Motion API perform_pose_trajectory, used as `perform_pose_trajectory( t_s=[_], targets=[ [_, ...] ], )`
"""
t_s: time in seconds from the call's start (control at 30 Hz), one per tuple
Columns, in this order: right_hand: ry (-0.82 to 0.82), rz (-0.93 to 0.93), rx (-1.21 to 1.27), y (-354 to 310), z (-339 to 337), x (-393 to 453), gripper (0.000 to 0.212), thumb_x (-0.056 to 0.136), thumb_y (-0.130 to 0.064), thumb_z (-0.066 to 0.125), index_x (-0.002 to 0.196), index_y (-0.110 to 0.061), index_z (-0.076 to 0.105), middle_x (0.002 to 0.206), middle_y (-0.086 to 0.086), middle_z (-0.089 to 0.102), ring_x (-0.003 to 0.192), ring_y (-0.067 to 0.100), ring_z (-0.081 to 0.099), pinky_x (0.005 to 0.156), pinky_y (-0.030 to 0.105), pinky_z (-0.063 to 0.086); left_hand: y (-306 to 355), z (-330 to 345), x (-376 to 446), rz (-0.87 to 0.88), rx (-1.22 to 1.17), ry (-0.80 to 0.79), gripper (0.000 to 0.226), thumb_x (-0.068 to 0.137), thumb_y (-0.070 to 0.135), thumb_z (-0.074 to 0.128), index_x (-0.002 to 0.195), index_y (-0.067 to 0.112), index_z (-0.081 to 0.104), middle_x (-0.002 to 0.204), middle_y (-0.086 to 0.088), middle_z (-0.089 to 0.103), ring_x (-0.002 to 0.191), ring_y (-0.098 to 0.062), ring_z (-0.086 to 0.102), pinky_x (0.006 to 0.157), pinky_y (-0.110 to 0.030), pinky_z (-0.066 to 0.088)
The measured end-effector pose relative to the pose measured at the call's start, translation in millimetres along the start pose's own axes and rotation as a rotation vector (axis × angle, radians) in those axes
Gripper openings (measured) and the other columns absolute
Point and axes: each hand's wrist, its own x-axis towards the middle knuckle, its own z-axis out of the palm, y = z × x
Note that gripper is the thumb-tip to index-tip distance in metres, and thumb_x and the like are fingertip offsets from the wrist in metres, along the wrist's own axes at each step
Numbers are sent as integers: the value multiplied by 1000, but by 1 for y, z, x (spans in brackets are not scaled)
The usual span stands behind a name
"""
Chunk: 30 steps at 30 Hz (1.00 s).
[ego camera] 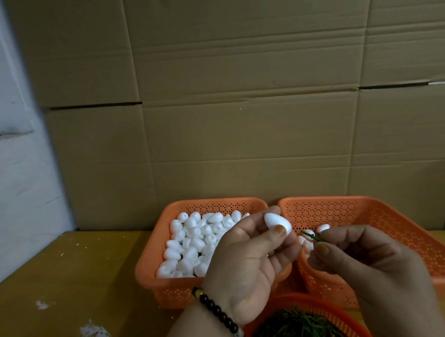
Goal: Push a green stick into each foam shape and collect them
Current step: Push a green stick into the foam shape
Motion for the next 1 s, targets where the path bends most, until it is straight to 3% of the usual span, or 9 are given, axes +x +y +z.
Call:
perform_pose_trajectory(
  t_s=[0.17, 0.3, 0.37, 0.5, 0.6, 0.83, 1.0],
  targets=[
    [40, -47, -163, -2, 0, -3, 21, 57, -22, 73, 76, -31, 74, 66, 3, 72, 60, 14, 70, 55, 16, 54, 4, 0, -2, -130, -166, -35, 30, 70, 0, 66, 100, 1, 67, 79, -15, 67, 68, -22, 68, 64, -33, 59],
    [54, -128, -367, -2, 1, -5, 20, 61, -32, 73, 80, -38, 71, 68, -7, 73, 64, 9, 69, 63, 27, 56, 3, -1, -3, -175, -171, -46, 25, 71, 1, 67, 96, 1, 66, 79, -16, 67, 68, -24, 68, 63, -35, 59],
    [64, -173, -445, 0, 0, -4, 25, 66, -23, 78, 82, -41, 70, 68, -13, 72, 66, 8, 69, 65, 27, 55, 2, -1, -3, -187, -167, -49, 25, 71, 1, 67, 96, 1, 66, 80, -16, 67, 68, -25, 68, 63, -35, 58],
    [59, -248, -529, 5, -2, -4, 30, 67, -7, 82, 65, -35, 71, 66, -19, 69, 64, -1, 67, 60, 10, 50, 0, 0, -3, -194, -170, -61, 23, 72, -2, 66, 95, 1, 67, 85, -19, 67, 72, -26, 68, 65, -36, 59],
    [58, -308, -544, 5, 0, -5, 39, 65, -2, 82, 68, -38, 68, 71, -29, 67, 66, -11, 65, 62, 1, 45, -2, 2, -4, -190, -167, -74, 19, 72, -4, 65, 89, 1, 72, 86, -20, 68, 74, -26, 68, 65, -36, 59],
    [38, -424, -581, 6, 2, -6, 50, 61, 3, 83, 73, -41, 62, 80, -45, 60, 73, -22, 59, 66, -5, 39, -7, 1, -3, -179, -166, -83, 22, 69, -6, 70, 90, 0, 71, 85, -18, 68, 75, -24, 69, 66, -35, 59],
    [40, -422, -579, 9, -1, -5, 45, 62, 0, 83, 73, -40, 64, 85, -42, 62, 74, -21, 60, 68, -5, 40, -10, 0, -2, -166, -155, -87, 24, 68, -6, 71, 91, 0, 70, 87, -19, 68, 78, -24, 69, 66, -33, 58]
  ],
)
